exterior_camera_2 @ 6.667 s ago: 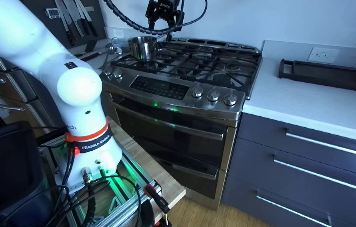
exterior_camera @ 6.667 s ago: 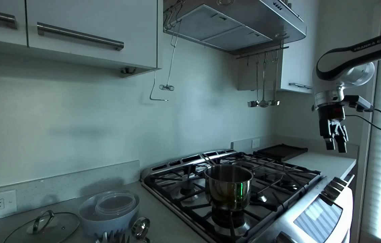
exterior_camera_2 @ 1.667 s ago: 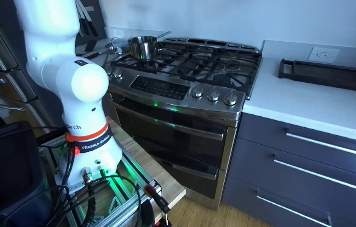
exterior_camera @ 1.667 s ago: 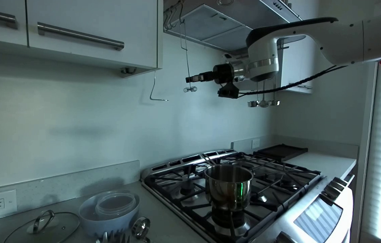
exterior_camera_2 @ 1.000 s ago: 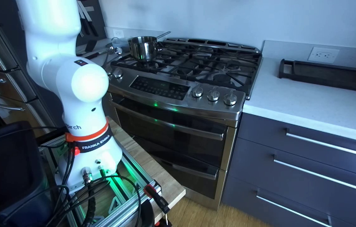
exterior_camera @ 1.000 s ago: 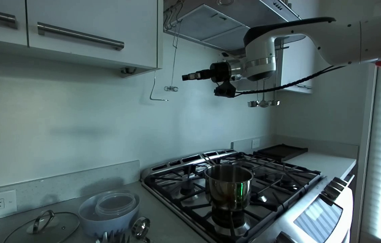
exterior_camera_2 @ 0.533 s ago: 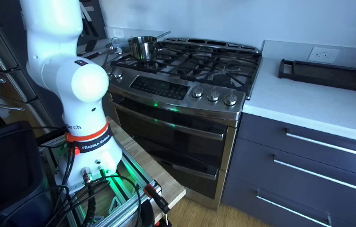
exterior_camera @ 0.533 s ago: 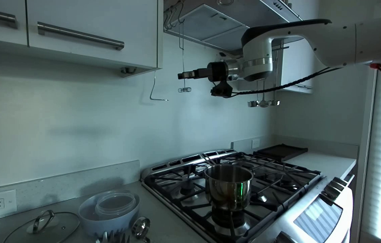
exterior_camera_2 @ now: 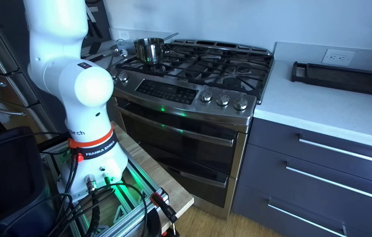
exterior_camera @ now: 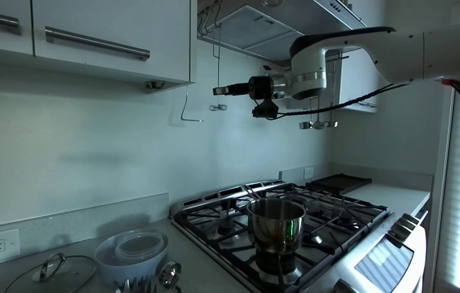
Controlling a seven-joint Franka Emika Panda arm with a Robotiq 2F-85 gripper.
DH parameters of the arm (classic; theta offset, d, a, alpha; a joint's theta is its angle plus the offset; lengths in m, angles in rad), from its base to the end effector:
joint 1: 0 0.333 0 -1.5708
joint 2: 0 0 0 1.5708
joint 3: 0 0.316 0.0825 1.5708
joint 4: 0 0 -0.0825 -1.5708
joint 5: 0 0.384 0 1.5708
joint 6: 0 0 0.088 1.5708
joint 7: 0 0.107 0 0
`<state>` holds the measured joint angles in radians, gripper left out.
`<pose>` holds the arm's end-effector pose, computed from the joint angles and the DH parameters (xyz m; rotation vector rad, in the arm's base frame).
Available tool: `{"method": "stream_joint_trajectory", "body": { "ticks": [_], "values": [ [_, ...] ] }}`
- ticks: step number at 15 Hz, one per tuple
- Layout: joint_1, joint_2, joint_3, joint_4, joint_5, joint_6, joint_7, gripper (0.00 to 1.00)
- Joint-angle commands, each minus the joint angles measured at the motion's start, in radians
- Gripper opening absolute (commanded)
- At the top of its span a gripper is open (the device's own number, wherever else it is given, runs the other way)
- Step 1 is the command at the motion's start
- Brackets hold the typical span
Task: Pick up the swinging frother and put it on the silver pot
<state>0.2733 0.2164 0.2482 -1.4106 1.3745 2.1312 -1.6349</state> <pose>0.5661 0.3498 0.6749 -1.2982 -1.3751 -1.2301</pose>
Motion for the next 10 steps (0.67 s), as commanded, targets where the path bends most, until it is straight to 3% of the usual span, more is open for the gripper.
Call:
{"method": "stream_joint_trajectory", "body": {
  "ticks": [1,8,10],
  "values": [
    [-0.013,0.018,0.006,0.021,0.011,-0.054,-0.015,0.45],
    [-0.016,0.026,0.003,0.031,0.005,-0.099,-0.012,0.96],
    [-0.017,0.028,0.002,0.035,0.004,-0.103,-0.012,1.00]
  ]
}}
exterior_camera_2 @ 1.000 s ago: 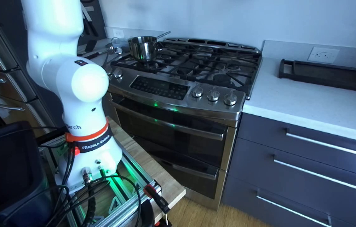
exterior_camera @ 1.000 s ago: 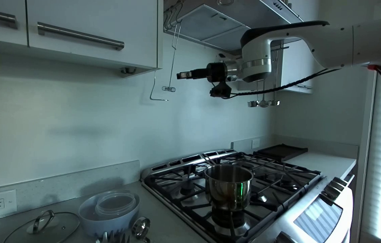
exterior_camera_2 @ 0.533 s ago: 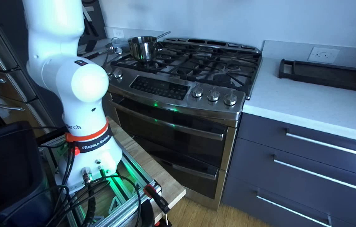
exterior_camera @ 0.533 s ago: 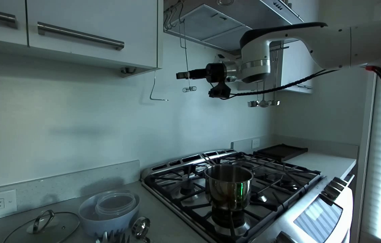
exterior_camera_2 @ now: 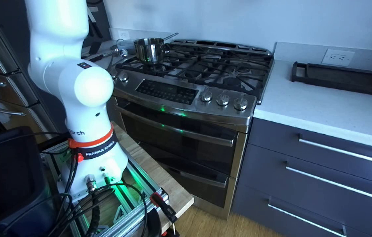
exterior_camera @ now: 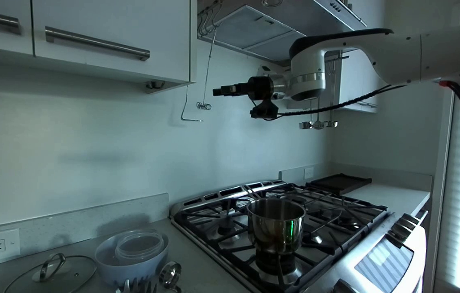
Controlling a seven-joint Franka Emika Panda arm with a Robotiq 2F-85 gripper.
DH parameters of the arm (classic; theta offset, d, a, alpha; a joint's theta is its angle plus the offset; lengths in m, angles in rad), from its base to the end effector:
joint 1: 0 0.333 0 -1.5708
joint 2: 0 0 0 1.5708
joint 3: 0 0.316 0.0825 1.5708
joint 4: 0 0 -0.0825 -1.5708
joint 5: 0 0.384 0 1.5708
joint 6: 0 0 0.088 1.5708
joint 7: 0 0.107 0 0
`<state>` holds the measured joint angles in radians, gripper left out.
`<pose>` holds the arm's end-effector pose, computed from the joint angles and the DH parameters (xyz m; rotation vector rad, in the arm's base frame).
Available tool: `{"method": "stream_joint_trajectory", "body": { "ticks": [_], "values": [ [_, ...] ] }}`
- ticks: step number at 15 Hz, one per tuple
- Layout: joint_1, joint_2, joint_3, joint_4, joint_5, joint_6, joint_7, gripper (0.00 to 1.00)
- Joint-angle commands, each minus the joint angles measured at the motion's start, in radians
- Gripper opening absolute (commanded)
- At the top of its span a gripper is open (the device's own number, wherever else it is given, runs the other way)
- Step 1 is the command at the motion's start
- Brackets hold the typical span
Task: Pick up the swinging frother and put it on the silver pot
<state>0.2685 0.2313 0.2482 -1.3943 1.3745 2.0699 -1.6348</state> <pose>0.5657 0.3531 0.6728 -1.2550 -1.3933 -1.1869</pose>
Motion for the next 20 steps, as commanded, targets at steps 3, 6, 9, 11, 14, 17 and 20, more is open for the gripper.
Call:
{"method": "stream_joint_trajectory", "body": {
  "ticks": [3,6,9,11,14,17,20],
  "values": [
    [-0.014,0.020,0.004,0.028,0.004,-0.077,-0.014,1.00],
    [-0.014,0.033,0.007,0.043,0.014,-0.113,-0.014,0.75],
    [-0.015,0.047,0.008,0.062,0.025,-0.139,-0.022,0.58],
    [-0.016,0.056,0.008,0.072,0.033,-0.151,-0.023,0.44],
    [-0.013,0.064,0.006,0.086,0.025,-0.151,-0.012,0.21],
    [-0.013,0.068,0.005,0.089,0.022,-0.158,-0.012,0.59],
    [-0.014,0.070,0.005,0.093,0.022,-0.166,-0.009,0.79]
  ]
}}
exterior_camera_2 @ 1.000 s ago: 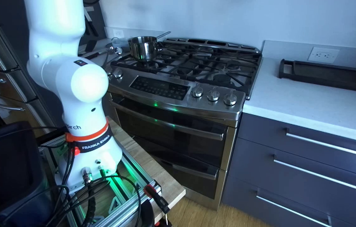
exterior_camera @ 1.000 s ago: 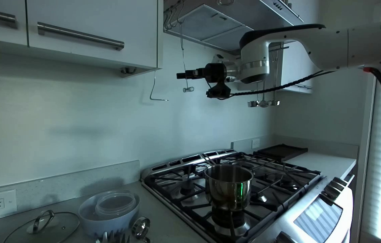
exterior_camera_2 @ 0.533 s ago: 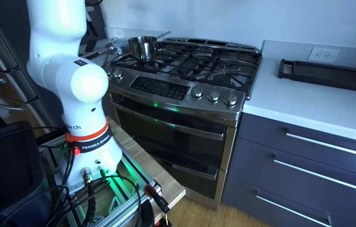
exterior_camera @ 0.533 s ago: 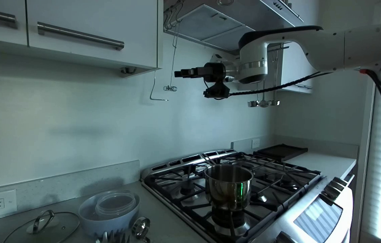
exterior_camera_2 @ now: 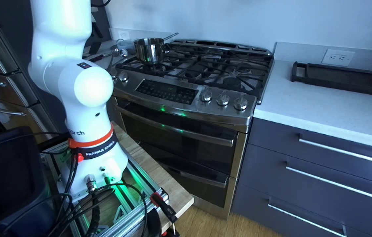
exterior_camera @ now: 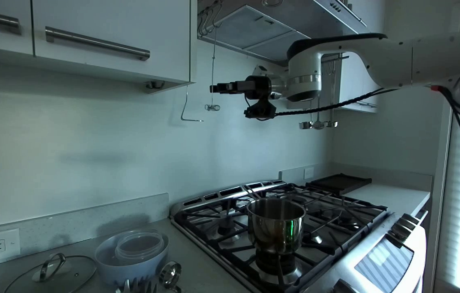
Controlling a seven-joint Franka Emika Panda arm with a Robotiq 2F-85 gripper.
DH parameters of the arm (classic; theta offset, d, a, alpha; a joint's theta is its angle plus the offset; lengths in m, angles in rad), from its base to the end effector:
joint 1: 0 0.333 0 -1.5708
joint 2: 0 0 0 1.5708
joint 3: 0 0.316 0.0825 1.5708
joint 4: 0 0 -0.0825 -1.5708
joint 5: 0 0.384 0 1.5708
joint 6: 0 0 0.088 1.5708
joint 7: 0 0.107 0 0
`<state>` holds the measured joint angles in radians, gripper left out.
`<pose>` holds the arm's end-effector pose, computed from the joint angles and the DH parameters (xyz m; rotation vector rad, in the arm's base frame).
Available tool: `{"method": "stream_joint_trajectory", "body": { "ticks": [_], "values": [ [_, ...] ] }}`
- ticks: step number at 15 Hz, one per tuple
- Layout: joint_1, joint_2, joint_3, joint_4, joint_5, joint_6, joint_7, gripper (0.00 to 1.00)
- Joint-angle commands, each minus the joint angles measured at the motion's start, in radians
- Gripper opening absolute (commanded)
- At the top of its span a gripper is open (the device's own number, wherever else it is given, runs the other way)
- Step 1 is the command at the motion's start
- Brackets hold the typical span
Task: Pick up the swinging frother and put it on the silver pot
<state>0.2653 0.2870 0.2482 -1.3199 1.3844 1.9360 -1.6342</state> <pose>0.5678 0.3629 0.6738 -1.1386 -1.4219 -1.1074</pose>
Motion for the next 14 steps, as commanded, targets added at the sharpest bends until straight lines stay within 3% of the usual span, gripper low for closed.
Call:
{"method": "stream_joint_trajectory", "body": {
  "ticks": [1,3,5,6,7,10,11,13,14],
  "values": [
    [-0.011,0.015,0.005,0.019,0.013,-0.034,-0.010,0.86],
    [-0.011,0.019,0.005,0.024,0.014,-0.037,-0.010,0.99],
    [-0.013,0.027,0.007,0.032,0.022,-0.046,-0.017,0.64],
    [-0.014,0.031,0.008,0.036,0.025,-0.054,-0.019,0.64],
    [-0.016,0.036,0.010,0.039,0.035,-0.060,-0.026,0.58],
    [-0.015,0.044,0.008,0.045,0.041,-0.072,-0.021,0.34],
    [-0.015,0.047,0.007,0.049,0.040,-0.079,-0.019,0.77],
    [-0.015,0.053,0.006,0.057,0.039,-0.089,-0.017,0.73],
    [-0.015,0.056,0.006,0.061,0.037,-0.095,-0.014,0.79]
  ]
}}
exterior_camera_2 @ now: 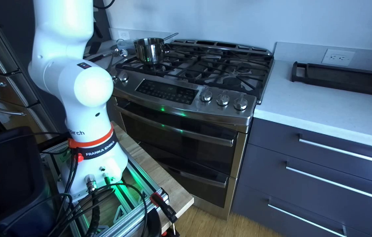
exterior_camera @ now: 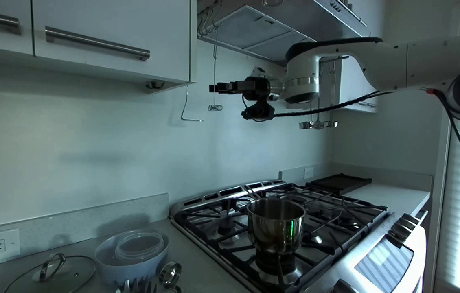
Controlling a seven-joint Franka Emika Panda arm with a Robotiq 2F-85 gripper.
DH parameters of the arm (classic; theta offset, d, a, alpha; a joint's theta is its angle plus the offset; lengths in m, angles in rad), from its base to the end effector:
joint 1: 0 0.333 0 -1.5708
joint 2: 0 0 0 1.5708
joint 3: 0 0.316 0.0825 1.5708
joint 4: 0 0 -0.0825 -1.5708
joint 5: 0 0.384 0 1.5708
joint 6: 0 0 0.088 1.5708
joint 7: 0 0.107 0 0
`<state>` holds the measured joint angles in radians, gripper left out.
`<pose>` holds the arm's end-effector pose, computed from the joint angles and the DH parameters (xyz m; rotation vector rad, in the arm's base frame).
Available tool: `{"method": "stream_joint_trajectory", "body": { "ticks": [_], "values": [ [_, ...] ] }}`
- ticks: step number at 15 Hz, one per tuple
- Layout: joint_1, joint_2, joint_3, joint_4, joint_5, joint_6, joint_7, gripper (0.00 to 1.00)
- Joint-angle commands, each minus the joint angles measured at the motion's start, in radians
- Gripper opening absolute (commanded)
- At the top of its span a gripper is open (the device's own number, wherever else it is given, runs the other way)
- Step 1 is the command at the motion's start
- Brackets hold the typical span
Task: Pick up the swinging frother and put it on the silver pot
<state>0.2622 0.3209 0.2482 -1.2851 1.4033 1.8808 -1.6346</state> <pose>0.5722 0.3659 0.6702 -1.0891 -1.4134 -1.0751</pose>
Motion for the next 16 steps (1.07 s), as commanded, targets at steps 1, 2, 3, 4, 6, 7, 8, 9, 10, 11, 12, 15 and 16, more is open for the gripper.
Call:
{"method": "stream_joint_trajectory", "body": {
  "ticks": [1,2,3,4,6,7,8,9,10,11,12,15,16],
  "values": [
    [-0.011,0.025,0.006,0.030,0.017,-0.041,-0.012,0.86],
    [-0.010,0.028,0.006,0.033,0.016,-0.040,-0.009,0.93],
    [-0.009,0.032,0.006,0.038,0.017,-0.038,-0.006,1.00],
    [-0.007,0.039,0.009,0.047,0.022,-0.037,-0.002,0.88],
    [-0.002,0.048,0.013,0.062,0.026,-0.032,0.010,0.64],
    [0.000,0.052,0.016,0.067,0.029,-0.030,0.015,0.61],
    [0.001,0.054,0.019,0.070,0.034,-0.029,0.018,0.52],
    [-0.001,0.052,0.023,0.065,0.042,-0.027,0.017,0.44],
    [-0.001,0.055,0.026,0.069,0.047,-0.028,0.018,0.35],
    [0.000,0.058,0.028,0.073,0.048,-0.028,0.019,0.28],
    [0.001,0.062,0.030,0.076,0.050,-0.028,0.021,0.21],
    [0.002,0.069,0.036,0.083,0.048,-0.030,0.027,0.00],
    [0.002,0.070,0.037,0.082,0.046,-0.027,0.027,0.00]
  ]
}}
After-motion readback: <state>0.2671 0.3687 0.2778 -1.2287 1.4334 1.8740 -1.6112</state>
